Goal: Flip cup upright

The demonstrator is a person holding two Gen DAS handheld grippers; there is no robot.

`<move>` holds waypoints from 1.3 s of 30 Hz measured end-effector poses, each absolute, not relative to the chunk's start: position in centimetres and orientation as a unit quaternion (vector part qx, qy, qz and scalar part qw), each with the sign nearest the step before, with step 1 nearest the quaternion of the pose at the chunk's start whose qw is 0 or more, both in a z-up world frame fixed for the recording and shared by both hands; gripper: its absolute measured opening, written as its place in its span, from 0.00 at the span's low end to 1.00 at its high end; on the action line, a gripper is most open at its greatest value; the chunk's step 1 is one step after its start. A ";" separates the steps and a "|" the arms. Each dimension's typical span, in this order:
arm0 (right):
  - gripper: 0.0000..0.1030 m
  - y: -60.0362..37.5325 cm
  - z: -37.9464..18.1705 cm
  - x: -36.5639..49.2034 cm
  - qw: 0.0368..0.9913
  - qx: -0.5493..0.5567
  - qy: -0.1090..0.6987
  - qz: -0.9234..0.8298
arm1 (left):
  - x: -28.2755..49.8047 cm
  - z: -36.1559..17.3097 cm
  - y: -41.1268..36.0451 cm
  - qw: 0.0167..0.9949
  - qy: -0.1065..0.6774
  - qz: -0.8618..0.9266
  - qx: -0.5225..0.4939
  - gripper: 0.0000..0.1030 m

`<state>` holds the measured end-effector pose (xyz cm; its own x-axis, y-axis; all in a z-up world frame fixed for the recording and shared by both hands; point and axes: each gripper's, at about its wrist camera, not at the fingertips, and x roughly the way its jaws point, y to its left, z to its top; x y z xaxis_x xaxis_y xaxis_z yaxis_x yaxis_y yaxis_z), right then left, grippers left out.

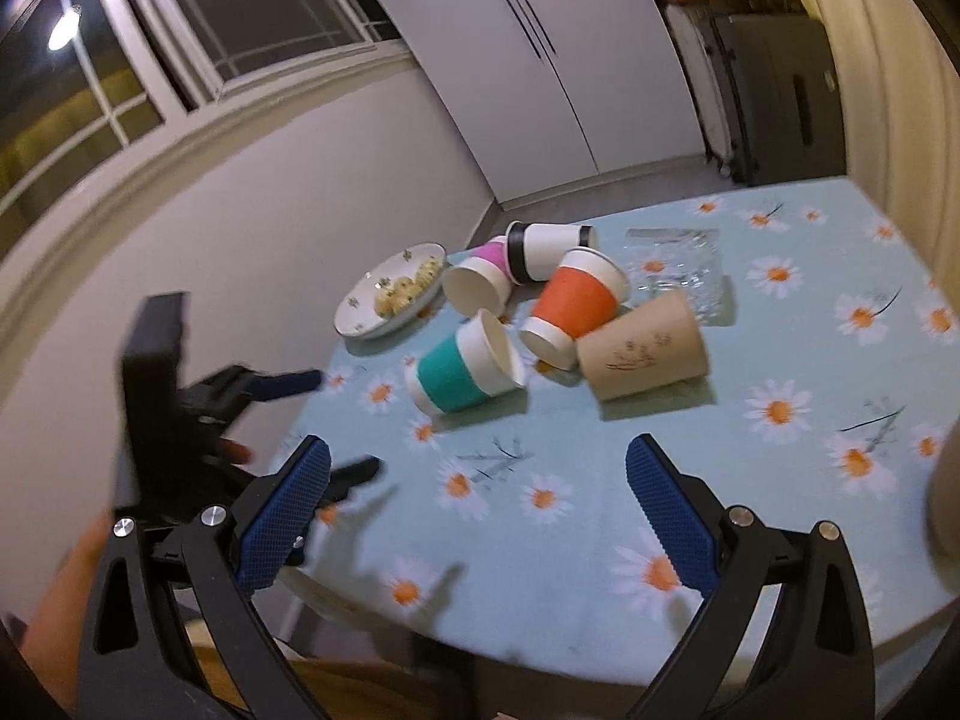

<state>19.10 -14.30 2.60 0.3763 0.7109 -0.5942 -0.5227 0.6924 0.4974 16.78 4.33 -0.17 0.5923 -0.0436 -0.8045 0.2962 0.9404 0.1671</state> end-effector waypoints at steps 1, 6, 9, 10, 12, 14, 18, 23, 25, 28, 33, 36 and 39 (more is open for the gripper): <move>0.95 -14.2 2.4 19.4 0.818 0.121 0.418 0.376 | 17.5 -0.4 4.3 0.875 0.448 -0.103 0.153 0.93; 0.95 -14.4 0.9 20.7 0.802 0.152 0.438 0.376 | 21.4 -2.0 4.6 0.836 0.497 -0.115 0.203 0.93; 0.95 -14.9 0.2 21.4 0.790 0.173 0.450 0.380 | 23.1 -2.8 4.5 0.818 0.513 -0.118 0.230 0.93; 0.95 -14.9 0.1 21.5 0.787 0.175 0.453 0.381 | 23.6 -3.0 4.5 0.813 0.520 -0.121 0.235 0.93; 0.95 -15.2 0.0 21.9 0.782 0.184 0.456 0.382 | 24.8 -3.5 4.3 0.798 0.532 -0.126 0.253 0.86; 0.95 -15.4 -0.2 22.1 0.785 0.183 0.457 0.377 | 25.7 -4.2 4.0 0.782 0.547 -0.129 0.270 0.86; 0.95 -16.0 -0.7 22.5 0.788 0.178 0.463 0.365 | 27.0 -5.2 3.5 0.763 0.558 -0.127 0.299 0.86; 0.95 -16.5 -0.7 22.9 0.789 0.186 0.466 0.354 | 28.1 -5.8 3.4 0.756 0.565 -0.129 0.305 0.73; 0.95 -16.5 -0.9 23.1 0.791 0.186 0.468 0.348 | 28.4 -6.2 3.1 0.746 0.571 -0.130 0.317 0.70; 0.95 -16.2 -1.4 23.3 0.778 0.194 0.481 0.354 | 28.5 -6.4 3.0 0.740 0.573 -0.128 0.329 0.67; 0.95 -16.2 -1.2 23.2 0.776 0.196 0.481 0.358 | 28.3 -6.2 3.0 0.738 0.581 -0.127 0.318 0.61; 0.95 -16.3 -1.1 23.2 0.774 0.197 0.481 0.361 | 28.1 -5.7 3.2 0.745 0.581 -0.125 0.303 0.60; 0.95 -16.6 -1.1 23.3 0.770 0.204 0.482 0.363 | 27.8 -4.4 4.2 0.764 0.580 -0.125 0.254 0.60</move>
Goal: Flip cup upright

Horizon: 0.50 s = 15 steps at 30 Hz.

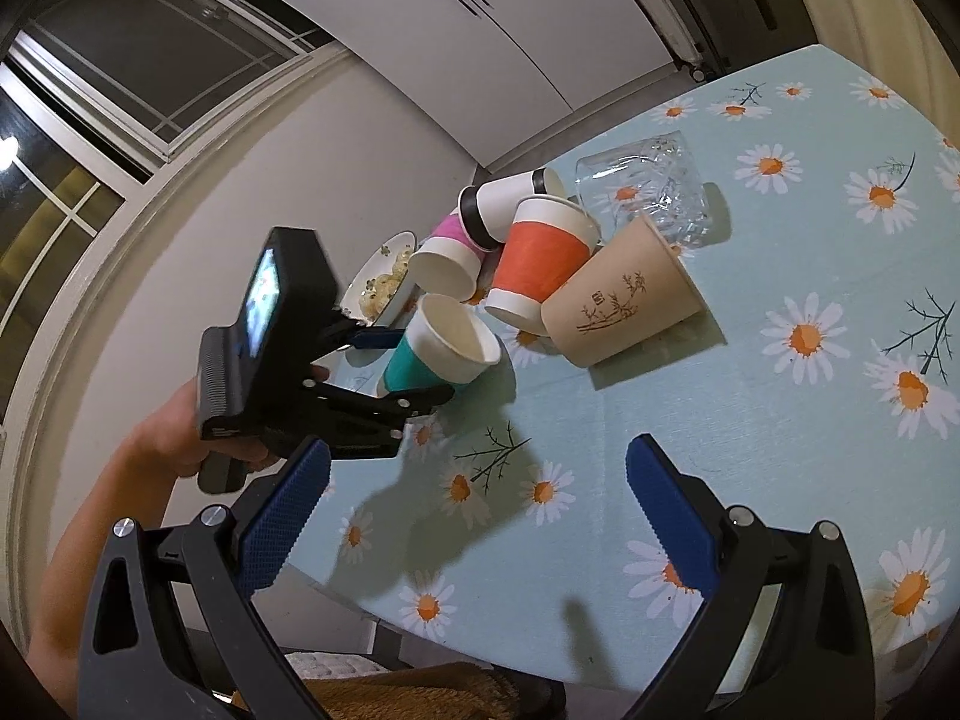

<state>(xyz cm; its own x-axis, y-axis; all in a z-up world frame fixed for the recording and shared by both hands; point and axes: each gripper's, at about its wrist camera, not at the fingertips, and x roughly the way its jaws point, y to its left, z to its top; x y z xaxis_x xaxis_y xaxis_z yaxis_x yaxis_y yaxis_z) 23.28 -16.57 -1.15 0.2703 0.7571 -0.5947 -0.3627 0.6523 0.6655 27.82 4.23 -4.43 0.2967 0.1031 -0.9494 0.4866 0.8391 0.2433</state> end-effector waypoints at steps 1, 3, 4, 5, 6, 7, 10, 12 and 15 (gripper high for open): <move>0.95 -16.6 -1.1 23.3 0.768 0.207 0.483 0.366 | 27.7 -4.1 4.6 0.769 0.582 -0.121 0.234 0.60; 0.95 -16.7 -0.9 23.3 0.765 0.210 0.483 0.371 | 27.3 -3.6 5.1 0.775 0.590 -0.109 0.198 0.60; 0.95 -16.7 -0.8 23.3 0.765 0.209 0.482 0.373 | 27.0 -3.4 5.4 0.778 0.595 -0.105 0.171 0.60; 0.95 -16.8 -0.7 23.3 0.765 0.208 0.482 0.374 | 26.7 -3.2 5.6 0.781 0.598 -0.103 0.147 0.60; 0.95 -16.8 -0.5 23.3 0.764 0.208 0.481 0.375 | 26.5 -2.9 5.7 0.784 0.599 -0.103 0.127 0.60; 0.95 -17.0 -0.5 23.3 0.763 0.210 0.481 0.376 | 26.1 -2.7 6.0 0.788 0.599 -0.104 0.099 0.60; 0.95 -17.5 -0.4 23.4 0.758 0.217 0.485 0.378 | 25.1 -2.2 7.2 0.794 0.602 -0.076 -0.018 0.60; 0.95 -18.1 -0.2 23.4 0.755 0.221 0.488 0.378 | 24.2 -2.4 6.8 0.790 0.608 -0.054 -0.055 0.60; 0.95 -19.6 -0.3 24.0 0.754 0.240 0.492 0.363 | 22.2 -2.6 6.6 0.785 0.596 -0.048 -0.162 0.60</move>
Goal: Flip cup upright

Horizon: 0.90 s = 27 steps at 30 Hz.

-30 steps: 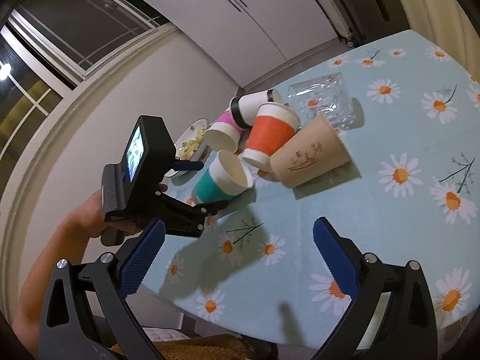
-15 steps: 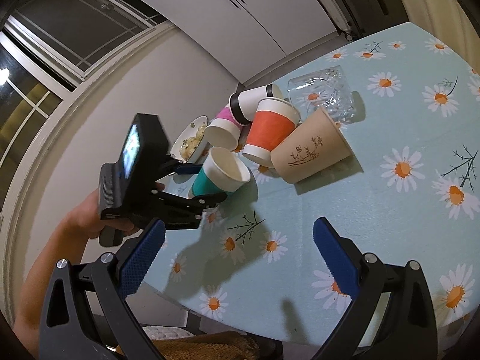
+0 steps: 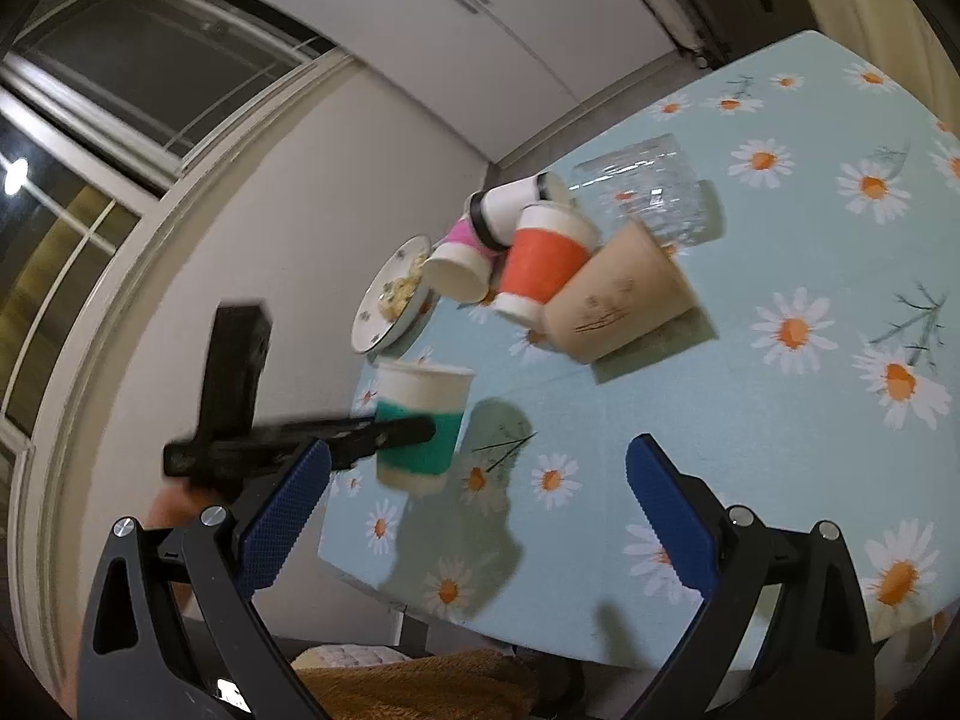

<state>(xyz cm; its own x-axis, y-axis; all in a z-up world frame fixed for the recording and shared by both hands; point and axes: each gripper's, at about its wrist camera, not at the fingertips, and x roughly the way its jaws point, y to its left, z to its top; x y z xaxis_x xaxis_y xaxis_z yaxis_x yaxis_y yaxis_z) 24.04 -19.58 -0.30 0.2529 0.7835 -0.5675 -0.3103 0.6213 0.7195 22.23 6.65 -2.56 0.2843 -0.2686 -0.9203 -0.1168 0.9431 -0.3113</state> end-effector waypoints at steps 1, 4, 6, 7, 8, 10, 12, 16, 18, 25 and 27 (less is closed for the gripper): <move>0.95 -20.1 -0.4 24.3 0.750 0.252 0.495 0.360 | 21.6 -2.7 6.4 0.780 0.595 -0.042 -0.188 0.60; 0.95 -21.0 -0.9 24.8 0.738 0.268 0.505 0.359 | 19.9 -3.7 6.1 0.768 0.594 -0.010 -0.239 0.60; 0.95 -21.2 -1.1 25.0 0.730 0.273 0.514 0.358 | 19.0 -4.1 6.0 0.760 0.585 0.015 -0.283 0.60; 0.95 -21.3 -1.3 25.0 0.725 0.276 0.519 0.358 | 18.5 -4.4 5.7 0.752 0.584 0.021 -0.305 0.60; 0.95 -21.4 -1.4 25.1 0.723 0.279 0.522 0.358 | 18.2 -4.7 5.5 0.749 0.584 0.024 -0.312 0.60; 0.95 -21.5 -1.8 25.1 0.716 0.283 0.529 0.356 | 17.7 -5.0 4.7 0.748 0.582 0.032 -0.318 0.60; 0.95 -21.4 -2.0 25.1 0.711 0.279 0.539 0.356 | 17.7 -5.2 4.1 0.744 0.584 0.034 -0.322 0.60; 0.95 -21.4 -2.3 24.7 0.700 0.274 0.549 0.364 | 17.1 -5.9 2.7 0.743 0.590 0.044 -0.312 0.61; 0.95 -21.4 -2.2 24.4 0.701 0.270 0.549 0.365 | 17.2 -6.3 2.2 0.740 0.599 0.056 -0.301 0.61; 0.95 -21.5 -2.2 24.4 0.699 0.270 0.554 0.363 | 17.3 -7.1 1.0 0.738 0.606 0.052 -0.290 0.75; 0.95 -21.3 -2.4 24.5 0.697 0.267 0.558 0.362 | 17.4 -6.9 0.7 0.742 0.608 0.056 -0.276 0.77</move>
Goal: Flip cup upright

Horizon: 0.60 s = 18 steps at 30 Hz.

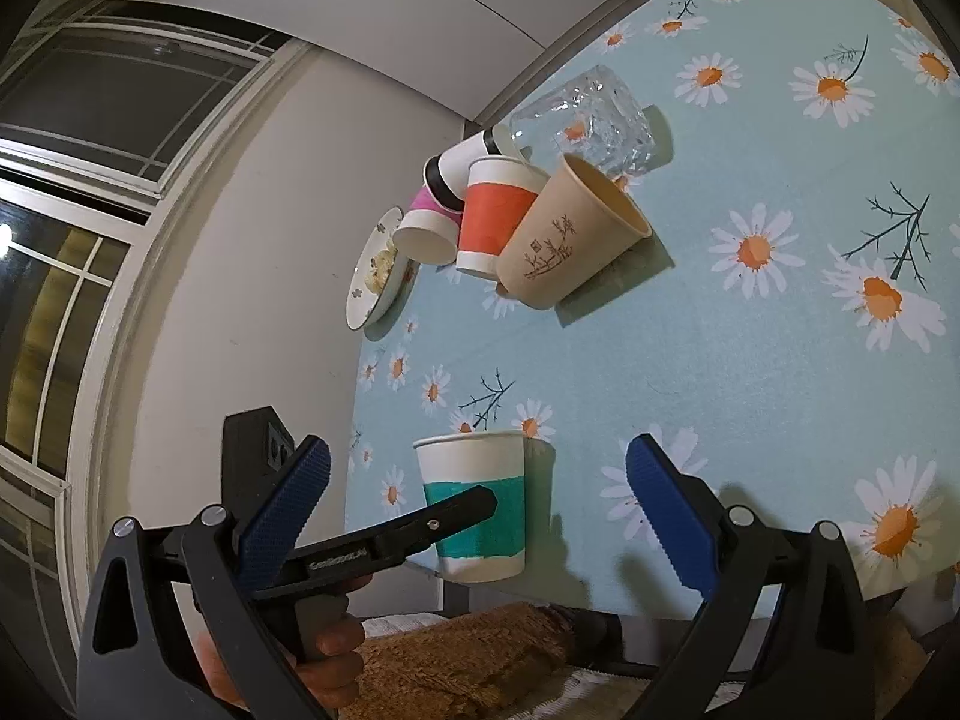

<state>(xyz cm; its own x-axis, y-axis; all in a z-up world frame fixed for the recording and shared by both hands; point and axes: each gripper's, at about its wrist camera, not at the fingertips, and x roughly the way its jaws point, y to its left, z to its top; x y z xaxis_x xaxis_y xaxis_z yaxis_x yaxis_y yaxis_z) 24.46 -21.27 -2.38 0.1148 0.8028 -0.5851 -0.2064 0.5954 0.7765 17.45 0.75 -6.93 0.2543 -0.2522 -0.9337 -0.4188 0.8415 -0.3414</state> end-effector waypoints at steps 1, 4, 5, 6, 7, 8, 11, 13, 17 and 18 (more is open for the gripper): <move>0.95 -21.3 -2.5 24.5 0.696 0.268 0.560 0.361 | 17.5 -6.8 0.7 0.743 0.609 0.057 -0.271 0.77; 0.95 -21.1 -2.6 24.5 0.695 0.267 0.563 0.360 | 17.5 -6.7 0.6 0.742 0.615 0.057 -0.260 0.77; 0.95 -21.0 -2.6 24.5 0.694 0.267 0.563 0.361 | 17.6 -6.7 0.5 0.742 0.617 0.058 -0.256 0.77; 0.95 -21.0 -2.6 24.5 0.694 0.265 0.563 0.361 | 17.7 -6.7 0.4 0.742 0.619 0.059 -0.250 0.77; 0.95 -20.9 -2.6 24.5 0.694 0.264 0.564 0.361 | 17.6 -6.7 0.5 0.742 0.621 0.060 -0.246 0.77; 0.95 -20.9 -2.7 24.5 0.694 0.263 0.565 0.361 | 17.6 -6.6 0.5 0.742 0.621 0.059 -0.246 0.77; 0.95 -20.8 -2.8 24.5 0.694 0.261 0.567 0.359 | 17.4 -6.3 0.8 0.744 0.616 0.051 -0.253 0.77; 0.95 -20.8 -3.0 24.5 0.695 0.260 0.568 0.357 | 17.3 -6.1 0.7 0.746 0.615 0.049 -0.249 0.77; 0.95 -20.7 -3.2 24.4 0.695 0.258 0.569 0.356 | 17.1 -6.0 0.4 0.745 0.616 0.043 -0.253 0.77; 0.95 -20.7 -3.3 24.4 0.695 0.257 0.570 0.355 | 17.1 -6.0 0.4 0.746 0.615 0.043 -0.252 0.77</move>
<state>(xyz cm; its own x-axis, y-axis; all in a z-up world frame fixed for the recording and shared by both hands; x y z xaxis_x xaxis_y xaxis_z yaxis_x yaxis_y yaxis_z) 24.39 -20.66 -3.25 0.0980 0.7863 -0.6100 -0.2005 0.6160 0.7618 17.08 0.39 -5.97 0.2392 -0.2453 -0.9395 -0.3740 0.8696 -0.3223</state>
